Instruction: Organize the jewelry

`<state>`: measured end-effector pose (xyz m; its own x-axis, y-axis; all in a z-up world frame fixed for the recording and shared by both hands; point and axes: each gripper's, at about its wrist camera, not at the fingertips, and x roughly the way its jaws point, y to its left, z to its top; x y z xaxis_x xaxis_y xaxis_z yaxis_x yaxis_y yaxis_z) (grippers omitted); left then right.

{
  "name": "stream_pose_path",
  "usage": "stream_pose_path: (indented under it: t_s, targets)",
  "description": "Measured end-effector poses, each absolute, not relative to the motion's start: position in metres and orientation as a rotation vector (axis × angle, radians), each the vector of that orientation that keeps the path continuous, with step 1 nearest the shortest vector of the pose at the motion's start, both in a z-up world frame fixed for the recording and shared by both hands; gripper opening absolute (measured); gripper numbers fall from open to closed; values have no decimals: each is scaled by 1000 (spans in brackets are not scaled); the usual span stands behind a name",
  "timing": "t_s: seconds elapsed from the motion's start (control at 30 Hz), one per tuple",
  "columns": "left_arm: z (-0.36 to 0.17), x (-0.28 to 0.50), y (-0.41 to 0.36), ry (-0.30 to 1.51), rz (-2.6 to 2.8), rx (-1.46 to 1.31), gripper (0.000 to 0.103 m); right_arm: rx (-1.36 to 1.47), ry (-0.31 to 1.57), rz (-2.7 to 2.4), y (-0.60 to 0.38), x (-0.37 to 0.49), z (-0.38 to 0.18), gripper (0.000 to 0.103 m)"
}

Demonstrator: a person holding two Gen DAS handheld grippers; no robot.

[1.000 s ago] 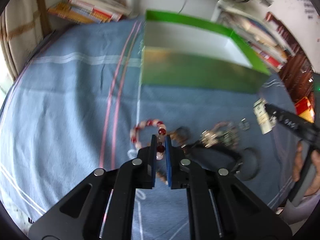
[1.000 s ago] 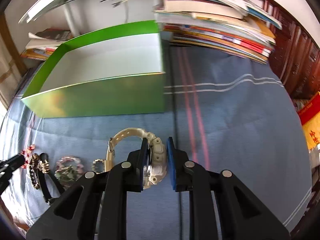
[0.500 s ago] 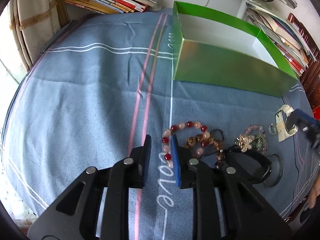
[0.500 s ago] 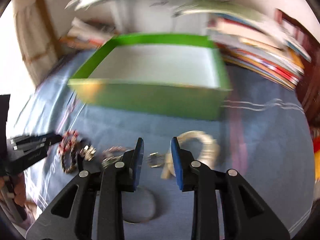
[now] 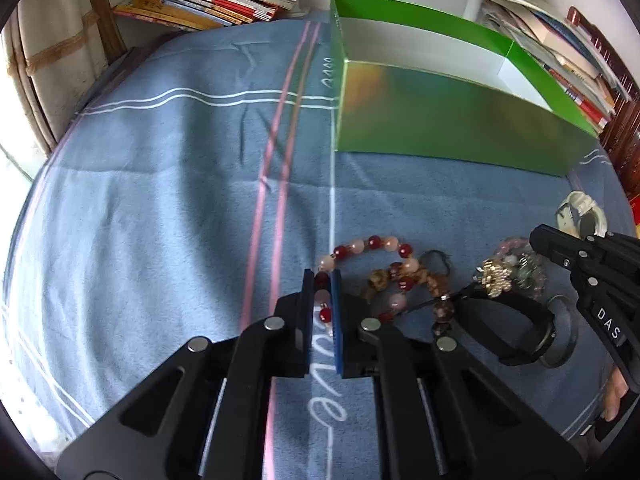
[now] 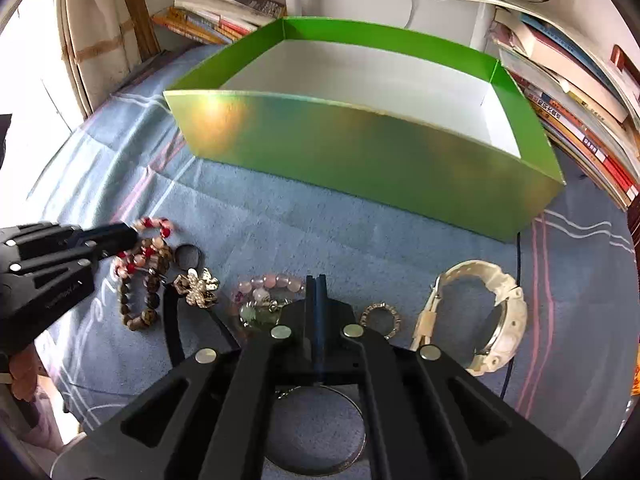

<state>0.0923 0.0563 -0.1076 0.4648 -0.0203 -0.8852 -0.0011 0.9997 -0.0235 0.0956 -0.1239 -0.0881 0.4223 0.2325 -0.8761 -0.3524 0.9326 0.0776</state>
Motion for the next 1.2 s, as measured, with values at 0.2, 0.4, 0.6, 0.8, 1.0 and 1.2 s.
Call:
stream_pose_path:
  t_s: [0.2, 0.4, 0.6, 0.8, 1.0, 1.2]
  targets:
    - [-84, 89, 56, 1018, -37, -48, 8, -72, 1001, 312, -148, 96, -59, 0]
    - [-58, 82, 50, 944, -54, -34, 8, -91, 1002, 316, -151, 94, -55, 3]
    - [-52, 78, 54, 935, -46, -41, 8, -136, 1096, 396, -129, 89, -84, 6]
    - [-60, 82, 59, 961, -34, -47, 8, -106, 1092, 472, -120, 85, -80, 44]
    - [-76, 86, 62, 1003, -34, -57, 9, -129, 1126, 489, -110, 87, -90, 19]
    - [-88, 90, 70, 1037, -14, -83, 9, -110, 1122, 476, -112, 90, -90, 6]
